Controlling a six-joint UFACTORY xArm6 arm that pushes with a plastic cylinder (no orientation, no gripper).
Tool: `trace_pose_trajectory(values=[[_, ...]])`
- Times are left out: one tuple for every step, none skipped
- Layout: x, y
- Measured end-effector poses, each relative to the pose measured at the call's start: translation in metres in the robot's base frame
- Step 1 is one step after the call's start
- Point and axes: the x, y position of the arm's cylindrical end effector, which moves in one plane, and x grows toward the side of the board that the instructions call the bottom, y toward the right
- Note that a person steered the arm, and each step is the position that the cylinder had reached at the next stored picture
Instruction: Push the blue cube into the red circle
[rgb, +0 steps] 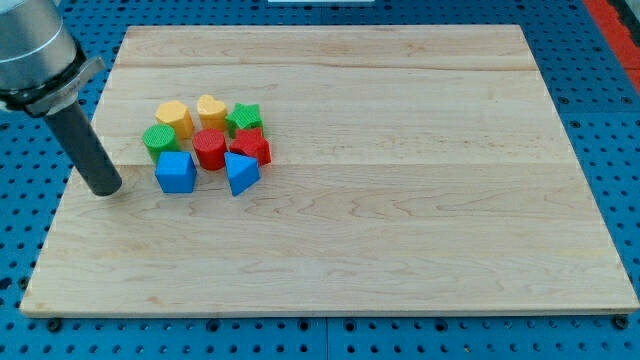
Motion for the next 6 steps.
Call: trace_pose_trajectory(values=[[-0.004,0.007],[-0.004,0.028],[-0.004,0.040],[-0.004,0.053],[-0.002,0.056],[0.045,0.059]])
